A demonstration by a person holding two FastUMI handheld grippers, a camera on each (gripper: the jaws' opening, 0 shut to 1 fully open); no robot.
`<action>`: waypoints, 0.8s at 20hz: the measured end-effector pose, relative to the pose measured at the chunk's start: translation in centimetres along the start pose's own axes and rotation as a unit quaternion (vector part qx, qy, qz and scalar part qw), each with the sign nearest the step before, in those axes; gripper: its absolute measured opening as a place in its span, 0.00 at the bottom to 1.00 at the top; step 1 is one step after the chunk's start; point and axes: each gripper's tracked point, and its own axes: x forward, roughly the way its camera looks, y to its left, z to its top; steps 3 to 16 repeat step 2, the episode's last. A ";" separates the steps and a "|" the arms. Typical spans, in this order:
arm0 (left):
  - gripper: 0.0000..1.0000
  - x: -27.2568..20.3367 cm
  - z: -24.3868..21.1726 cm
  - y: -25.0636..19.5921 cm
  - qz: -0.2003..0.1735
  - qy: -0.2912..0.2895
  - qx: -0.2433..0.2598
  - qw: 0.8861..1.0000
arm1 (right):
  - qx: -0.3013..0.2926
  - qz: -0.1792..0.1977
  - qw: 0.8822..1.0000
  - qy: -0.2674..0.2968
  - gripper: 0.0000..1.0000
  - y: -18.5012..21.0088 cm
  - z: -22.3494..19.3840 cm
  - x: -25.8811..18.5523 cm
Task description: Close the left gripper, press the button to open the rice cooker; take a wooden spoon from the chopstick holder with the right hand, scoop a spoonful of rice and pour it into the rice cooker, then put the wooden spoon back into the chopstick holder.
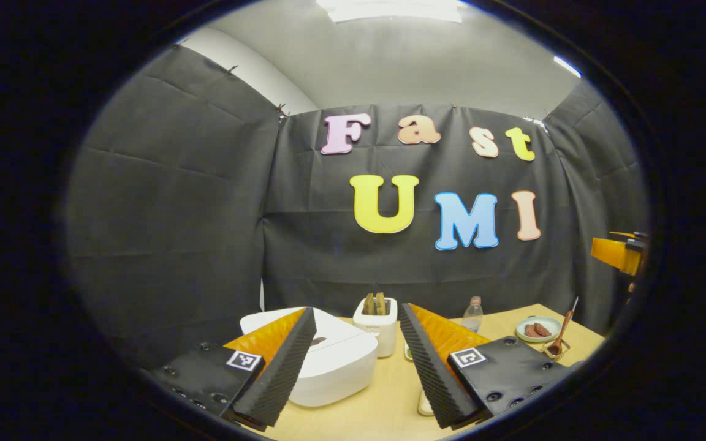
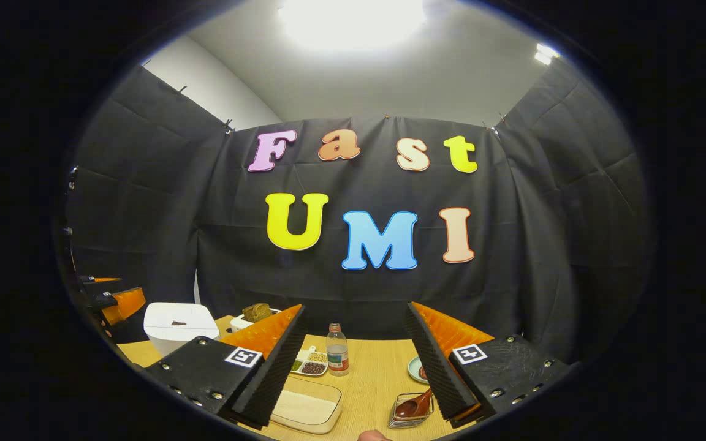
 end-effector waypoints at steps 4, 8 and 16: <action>0.93 -0.3 0.5 0.2 0.001 -0.007 0.002 1.000 | 0.002 -0.001 1.000 -0.005 0.97 0.3 0.3 -0.2; 0.93 -0.3 0.5 0.2 0.001 -0.007 0.002 1.000 | 0.002 -0.001 1.000 -0.005 0.97 0.3 0.3 -0.2; 0.93 -0.3 0.5 0.2 0.001 -0.007 0.002 1.000 | 0.002 -0.001 1.000 -0.005 0.97 0.3 0.3 -0.2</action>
